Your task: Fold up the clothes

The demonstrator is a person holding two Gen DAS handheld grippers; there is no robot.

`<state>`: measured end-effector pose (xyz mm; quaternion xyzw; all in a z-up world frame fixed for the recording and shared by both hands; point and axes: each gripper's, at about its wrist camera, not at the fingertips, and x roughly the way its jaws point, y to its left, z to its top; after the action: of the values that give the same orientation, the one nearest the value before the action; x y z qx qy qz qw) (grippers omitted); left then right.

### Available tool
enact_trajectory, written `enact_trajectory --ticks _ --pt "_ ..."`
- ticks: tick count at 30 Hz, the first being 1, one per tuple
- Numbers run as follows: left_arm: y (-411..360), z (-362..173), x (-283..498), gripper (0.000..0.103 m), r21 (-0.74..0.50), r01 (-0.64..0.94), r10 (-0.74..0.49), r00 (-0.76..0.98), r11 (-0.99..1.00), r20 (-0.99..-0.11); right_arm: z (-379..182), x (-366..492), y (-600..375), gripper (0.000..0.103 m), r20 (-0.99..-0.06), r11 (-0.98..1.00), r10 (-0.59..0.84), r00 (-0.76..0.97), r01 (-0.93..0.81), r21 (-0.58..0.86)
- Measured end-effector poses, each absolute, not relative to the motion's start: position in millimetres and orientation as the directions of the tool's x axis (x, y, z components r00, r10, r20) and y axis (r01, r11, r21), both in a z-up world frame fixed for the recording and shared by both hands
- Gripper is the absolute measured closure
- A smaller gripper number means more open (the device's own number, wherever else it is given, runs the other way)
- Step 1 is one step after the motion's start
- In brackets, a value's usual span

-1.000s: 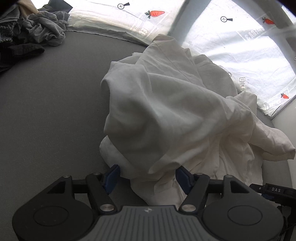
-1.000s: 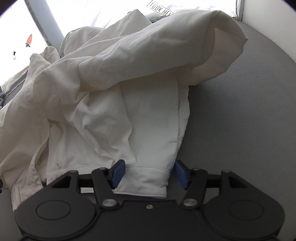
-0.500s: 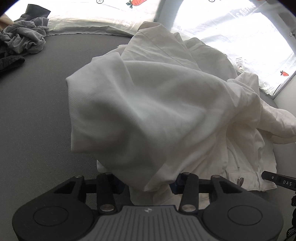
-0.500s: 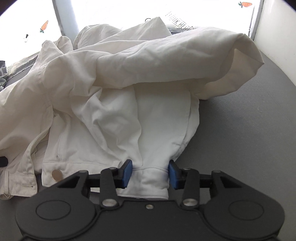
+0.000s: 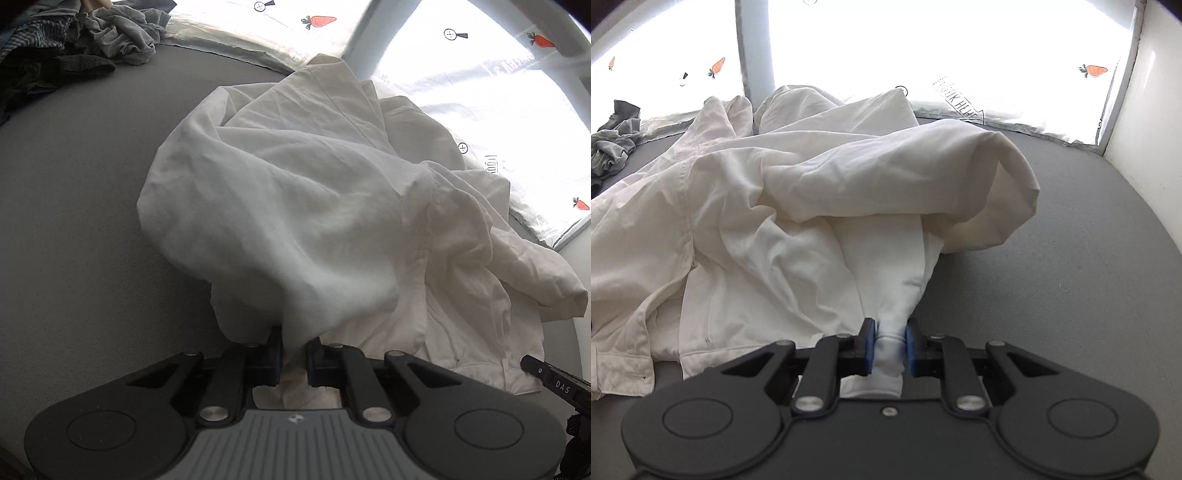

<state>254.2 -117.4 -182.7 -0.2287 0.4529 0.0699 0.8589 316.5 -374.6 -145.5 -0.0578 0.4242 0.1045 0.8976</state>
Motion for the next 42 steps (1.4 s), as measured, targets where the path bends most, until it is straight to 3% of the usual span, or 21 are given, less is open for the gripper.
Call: enact_trajectory --ticks 9,20,25,42 --pt "-221.6 -186.2 204.0 0.091 -0.458 -0.504 -0.063 0.62 0.732 -0.782 -150.8 323.6 -460.3 0.087 -0.734 0.893 0.197 0.65 -0.429 -0.14" --pt "-325.2 -180.6 222.0 0.092 -0.469 -0.449 -0.168 0.561 0.76 -0.81 -162.1 361.3 -542.6 0.087 -0.715 0.891 0.167 0.678 -0.414 -0.184" --pt "-334.6 -190.8 249.2 0.092 -0.493 -0.496 -0.206 0.524 0.715 -0.826 -159.5 379.0 -559.9 0.087 -0.715 0.911 0.166 0.68 -0.383 -0.153" --pt "-361.2 -192.9 304.7 0.092 -0.532 -0.395 -0.36 0.431 0.749 -0.827 -156.7 504.5 -615.5 0.087 -0.698 0.911 0.092 0.71 -0.343 -0.228"
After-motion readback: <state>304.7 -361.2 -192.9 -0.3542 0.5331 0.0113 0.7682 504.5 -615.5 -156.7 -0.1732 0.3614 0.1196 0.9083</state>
